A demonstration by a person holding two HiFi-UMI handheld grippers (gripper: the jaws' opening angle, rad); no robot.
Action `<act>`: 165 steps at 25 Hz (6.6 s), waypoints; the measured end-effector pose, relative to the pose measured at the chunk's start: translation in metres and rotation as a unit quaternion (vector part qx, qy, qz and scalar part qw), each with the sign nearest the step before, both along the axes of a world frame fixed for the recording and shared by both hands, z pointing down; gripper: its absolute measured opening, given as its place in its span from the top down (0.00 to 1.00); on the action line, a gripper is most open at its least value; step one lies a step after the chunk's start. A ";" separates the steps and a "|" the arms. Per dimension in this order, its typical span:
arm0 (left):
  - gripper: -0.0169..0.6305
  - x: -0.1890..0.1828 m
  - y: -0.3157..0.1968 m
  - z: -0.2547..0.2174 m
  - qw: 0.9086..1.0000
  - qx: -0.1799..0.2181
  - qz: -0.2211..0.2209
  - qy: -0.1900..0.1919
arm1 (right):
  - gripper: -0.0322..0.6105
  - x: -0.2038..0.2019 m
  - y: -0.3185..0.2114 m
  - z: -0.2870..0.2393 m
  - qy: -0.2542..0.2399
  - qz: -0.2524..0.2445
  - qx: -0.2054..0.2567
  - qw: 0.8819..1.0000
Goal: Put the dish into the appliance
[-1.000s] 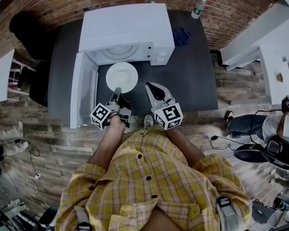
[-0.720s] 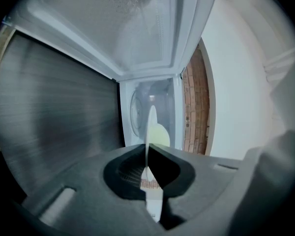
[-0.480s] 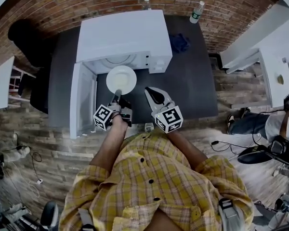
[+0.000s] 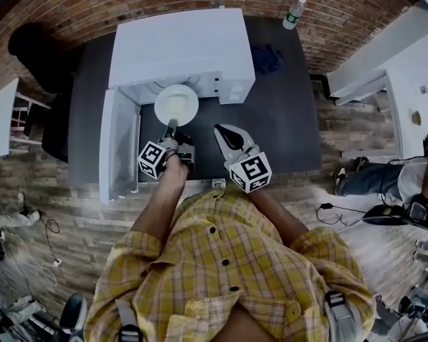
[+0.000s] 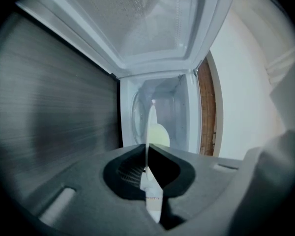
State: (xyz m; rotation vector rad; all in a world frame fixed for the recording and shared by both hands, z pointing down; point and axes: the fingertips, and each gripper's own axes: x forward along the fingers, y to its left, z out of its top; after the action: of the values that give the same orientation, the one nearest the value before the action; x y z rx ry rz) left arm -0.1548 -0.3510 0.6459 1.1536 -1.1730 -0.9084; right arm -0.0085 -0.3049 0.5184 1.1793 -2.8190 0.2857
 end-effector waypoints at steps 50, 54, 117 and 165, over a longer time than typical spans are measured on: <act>0.91 -0.018 -0.111 0.050 0.996 0.001 -0.094 0.009 | 0.94 0.007 -0.034 0.015 0.012 0.006 -0.016 1.000; 0.87 -0.015 -0.112 0.046 0.996 0.010 -0.091 0.024 | 0.94 0.009 -0.034 0.015 0.014 0.006 -0.022 1.000; 0.98 0.026 0.100 -0.097 0.944 0.185 0.168 -0.214 | 0.94 -0.017 0.070 0.002 -0.013 0.053 -0.043 0.998; 0.98 0.027 0.194 -0.129 0.801 0.215 0.180 -0.528 | 0.94 -0.014 0.143 -0.013 -0.032 0.077 -0.036 0.996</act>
State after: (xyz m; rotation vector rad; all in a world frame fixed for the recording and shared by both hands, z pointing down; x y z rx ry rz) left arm -0.1276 -0.1567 0.5170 2.3316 -1.5417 -0.1502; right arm -0.0226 -0.1617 0.5052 1.3982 -2.7478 0.4381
